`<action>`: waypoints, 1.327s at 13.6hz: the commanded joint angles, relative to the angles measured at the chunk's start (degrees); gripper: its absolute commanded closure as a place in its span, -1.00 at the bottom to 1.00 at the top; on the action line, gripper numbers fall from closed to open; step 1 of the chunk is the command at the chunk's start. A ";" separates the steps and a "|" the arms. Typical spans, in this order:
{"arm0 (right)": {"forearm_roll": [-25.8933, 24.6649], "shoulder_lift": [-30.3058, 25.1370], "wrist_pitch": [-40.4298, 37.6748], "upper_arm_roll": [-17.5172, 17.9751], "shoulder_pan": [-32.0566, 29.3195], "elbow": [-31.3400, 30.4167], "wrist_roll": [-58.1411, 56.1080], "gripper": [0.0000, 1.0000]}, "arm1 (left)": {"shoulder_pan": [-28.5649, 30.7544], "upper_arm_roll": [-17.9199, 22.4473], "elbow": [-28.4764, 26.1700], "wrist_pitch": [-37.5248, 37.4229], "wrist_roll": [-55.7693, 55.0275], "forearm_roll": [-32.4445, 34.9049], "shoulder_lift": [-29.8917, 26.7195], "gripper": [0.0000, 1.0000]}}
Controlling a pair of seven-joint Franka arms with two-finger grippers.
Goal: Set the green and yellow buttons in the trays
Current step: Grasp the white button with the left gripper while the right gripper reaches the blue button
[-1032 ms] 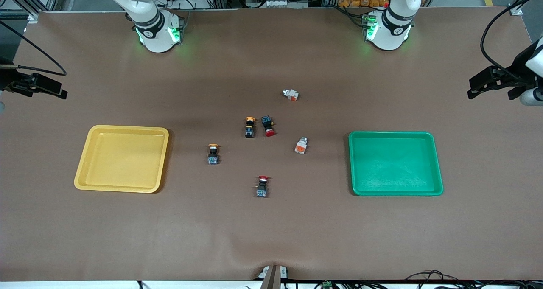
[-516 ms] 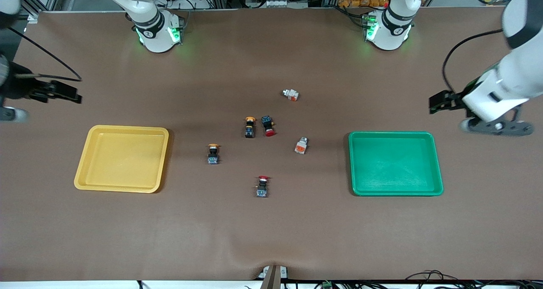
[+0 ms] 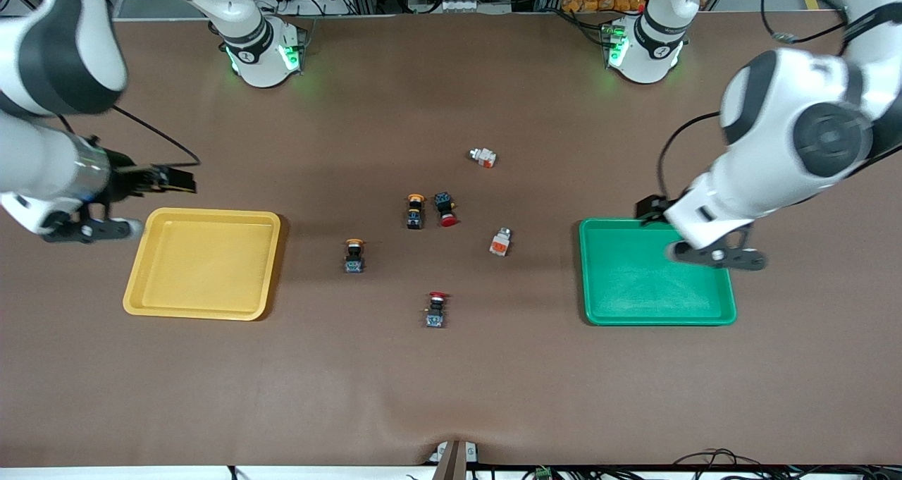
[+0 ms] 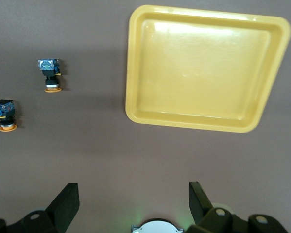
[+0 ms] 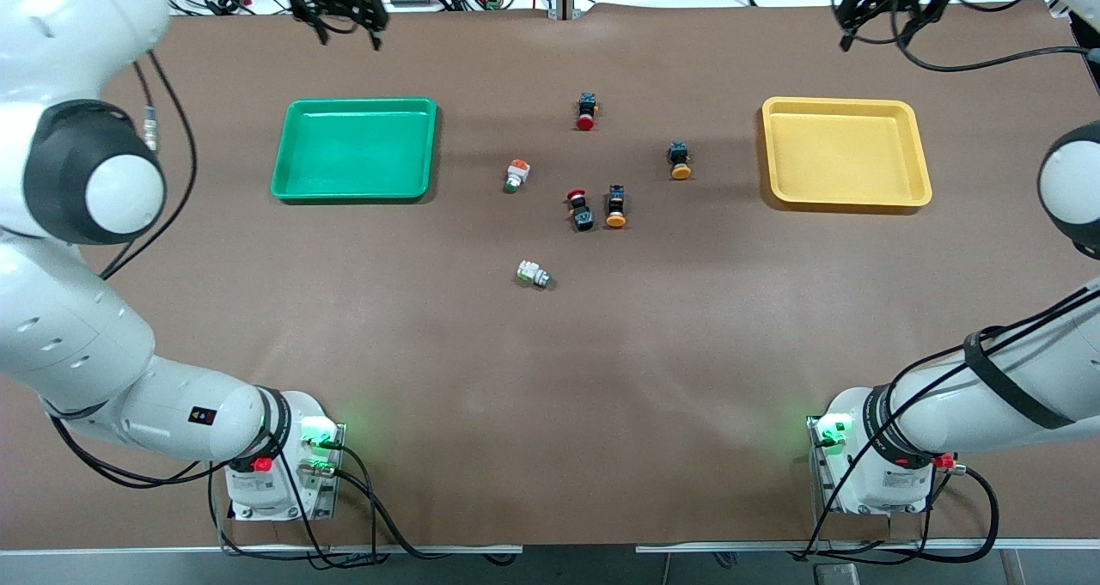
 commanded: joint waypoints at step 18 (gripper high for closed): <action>15.90 23.72 24.53 -0.57 11.57 1.87 14.54 -1.00 | -19.42 -1.58 -5.23 33.45 -17.79 0.53 23.06 -1.00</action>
